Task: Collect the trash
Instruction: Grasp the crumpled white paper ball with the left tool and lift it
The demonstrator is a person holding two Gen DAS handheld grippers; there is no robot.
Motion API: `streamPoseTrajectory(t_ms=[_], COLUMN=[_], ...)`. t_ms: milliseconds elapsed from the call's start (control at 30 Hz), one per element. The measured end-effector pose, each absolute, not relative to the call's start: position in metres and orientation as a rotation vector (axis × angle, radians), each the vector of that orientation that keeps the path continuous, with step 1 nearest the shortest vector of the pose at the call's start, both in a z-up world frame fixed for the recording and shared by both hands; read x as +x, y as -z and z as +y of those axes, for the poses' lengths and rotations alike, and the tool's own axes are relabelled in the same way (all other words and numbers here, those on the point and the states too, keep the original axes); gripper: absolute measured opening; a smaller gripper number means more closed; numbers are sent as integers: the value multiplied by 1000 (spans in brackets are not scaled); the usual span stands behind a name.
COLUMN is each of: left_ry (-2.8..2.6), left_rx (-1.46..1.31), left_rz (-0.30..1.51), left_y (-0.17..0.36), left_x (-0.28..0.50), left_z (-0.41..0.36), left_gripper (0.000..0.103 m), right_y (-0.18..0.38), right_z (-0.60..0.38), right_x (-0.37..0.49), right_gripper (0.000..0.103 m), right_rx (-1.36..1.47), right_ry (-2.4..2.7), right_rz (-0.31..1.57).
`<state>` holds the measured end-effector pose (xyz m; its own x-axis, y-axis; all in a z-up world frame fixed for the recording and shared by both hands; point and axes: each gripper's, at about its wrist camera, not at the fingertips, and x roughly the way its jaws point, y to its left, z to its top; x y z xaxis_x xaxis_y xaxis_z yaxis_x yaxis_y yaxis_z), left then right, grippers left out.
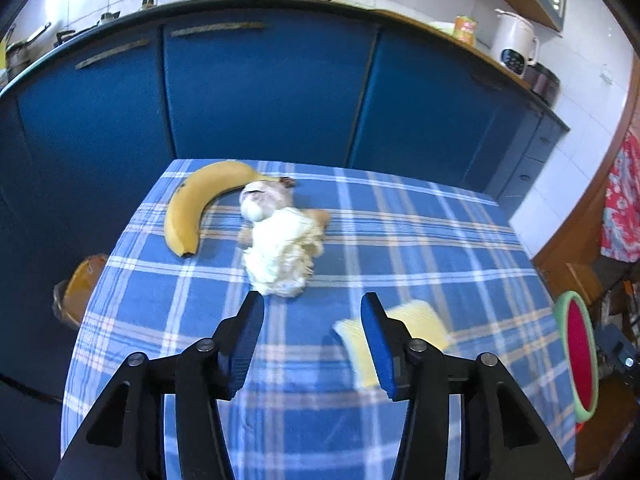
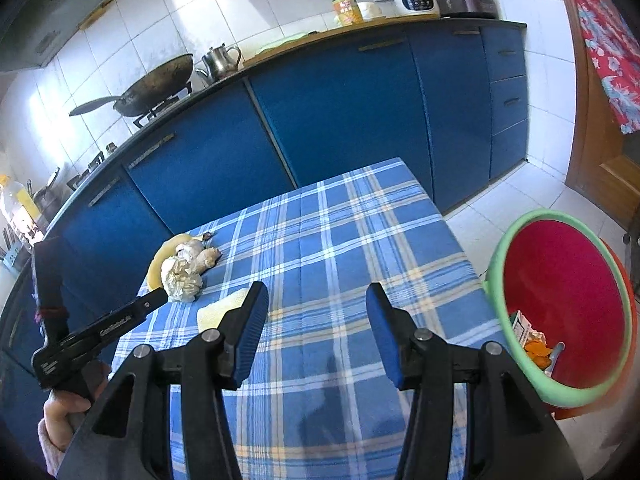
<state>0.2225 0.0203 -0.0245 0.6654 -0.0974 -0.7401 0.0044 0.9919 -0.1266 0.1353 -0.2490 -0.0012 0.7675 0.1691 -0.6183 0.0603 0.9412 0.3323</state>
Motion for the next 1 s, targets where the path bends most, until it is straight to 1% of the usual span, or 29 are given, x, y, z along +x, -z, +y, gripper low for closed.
streamPoseTrajectory(t_ms=[67, 133, 367, 700, 733, 800, 833, 933, 1000], left_ry=[45, 35, 14, 17, 16, 14, 14, 15, 14], left_rx=[-112, -114, -137, -185, -188, -186, -188, -189, -189], left_rz=[853, 862, 889, 899, 897, 895, 891, 885, 882], left_y=[32, 40, 59, 77, 78, 79, 79, 77, 74], left_x=[233, 244, 269, 280, 280, 280, 280, 278, 275], left_z=[23, 26, 32, 37, 38, 38, 38, 39, 40], left_gripper=[54, 58, 59, 59, 56, 48, 45, 41, 41], right_y=[5, 7, 18, 30, 30, 31, 31, 31, 31], right_z=[-247, -245, -242, -236, -235, -234, -234, -232, -231], right_x=[141, 146, 163, 178, 179, 179, 179, 180, 180], right_gripper=[53, 53, 53, 53, 53, 53, 53, 53, 53], right_rx=[346, 343, 338, 330, 329, 328, 328, 323, 319], right_ry=[-60, -58, -56, -68, -69, -71, -73, -75, -78], right_rz=[707, 714, 743, 777, 779, 782, 783, 783, 784])
